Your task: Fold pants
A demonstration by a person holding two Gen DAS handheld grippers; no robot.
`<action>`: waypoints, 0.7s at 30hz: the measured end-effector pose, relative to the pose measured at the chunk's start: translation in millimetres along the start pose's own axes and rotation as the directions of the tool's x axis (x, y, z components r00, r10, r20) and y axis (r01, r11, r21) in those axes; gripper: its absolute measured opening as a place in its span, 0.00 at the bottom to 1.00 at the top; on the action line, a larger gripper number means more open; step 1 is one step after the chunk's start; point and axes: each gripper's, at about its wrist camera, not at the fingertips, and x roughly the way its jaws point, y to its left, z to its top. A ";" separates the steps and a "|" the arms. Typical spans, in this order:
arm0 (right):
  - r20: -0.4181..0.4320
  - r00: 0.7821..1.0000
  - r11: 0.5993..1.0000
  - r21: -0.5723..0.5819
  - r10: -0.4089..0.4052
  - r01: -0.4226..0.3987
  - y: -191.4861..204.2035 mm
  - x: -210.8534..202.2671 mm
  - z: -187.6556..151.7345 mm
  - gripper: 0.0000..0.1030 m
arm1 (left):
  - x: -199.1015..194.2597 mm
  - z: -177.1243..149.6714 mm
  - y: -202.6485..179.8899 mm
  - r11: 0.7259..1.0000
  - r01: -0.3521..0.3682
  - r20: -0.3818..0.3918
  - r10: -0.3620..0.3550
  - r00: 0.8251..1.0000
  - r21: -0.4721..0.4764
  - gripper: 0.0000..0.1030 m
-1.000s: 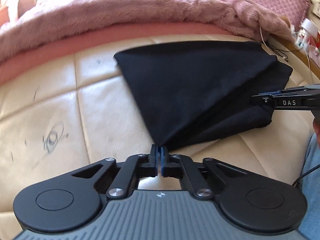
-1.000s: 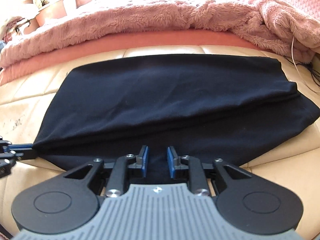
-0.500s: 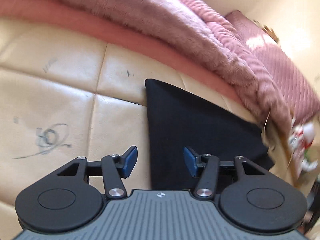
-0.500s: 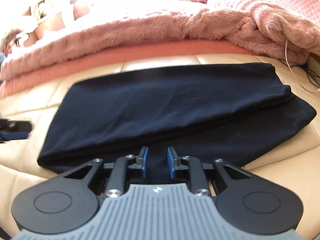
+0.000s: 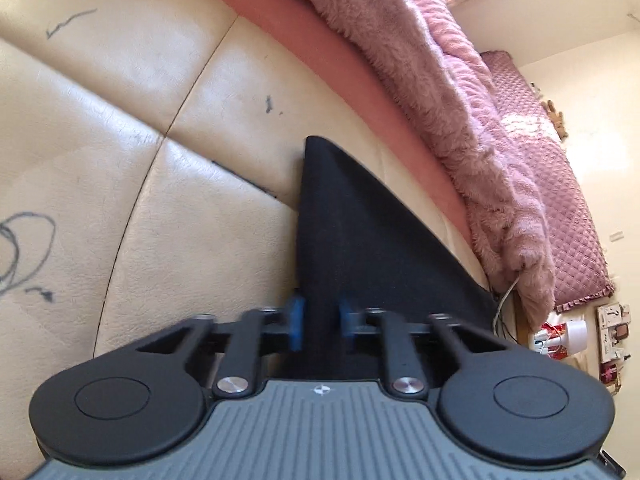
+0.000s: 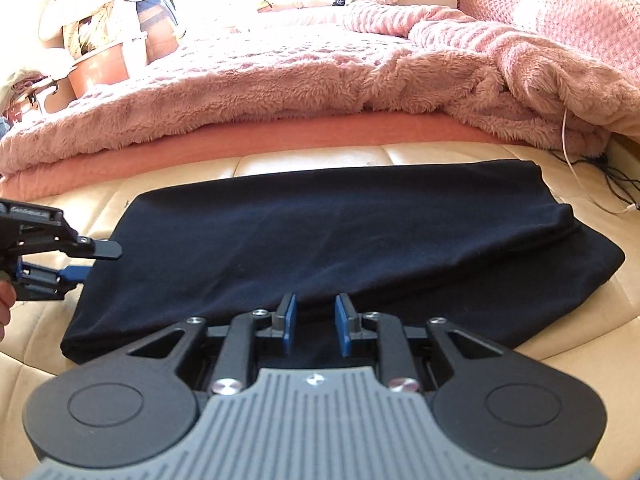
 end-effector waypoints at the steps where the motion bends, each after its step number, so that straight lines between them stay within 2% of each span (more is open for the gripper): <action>1: -0.003 1.000 1.000 -0.005 -0.002 0.002 0.4 0.9 0.0 0.17 | -2.3 -0.9 0.8 1.000 0.004 0.007 -0.004 1.000 -0.012 0.09; 8: -0.012 1.000 0.999 -0.029 -0.020 0.020 5.6 -0.6 0.3 0.17 | -33.8 -3.9 -1.6 0.996 -0.084 0.036 0.083 0.996 0.011 0.07; 14: -0.035 0.998 0.996 -0.072 0.051 -0.054 23.0 -3.3 5.3 0.17 | -98.1 9.3 24.3 0.984 -0.175 0.062 0.176 0.982 -0.014 0.07; 18: -0.066 0.992 0.986 -0.118 0.110 -0.118 48.2 -0.2 11.5 0.17 | -143.4 21.5 39.0 0.966 -0.259 0.116 0.260 0.959 -0.025 0.07; 21: -0.103 0.981 0.966 -0.183 0.164 -0.181 72.5 4.5 16.7 0.17 | -167.6 32.5 41.0 0.934 -0.356 0.138 0.356 0.924 -0.024 0.07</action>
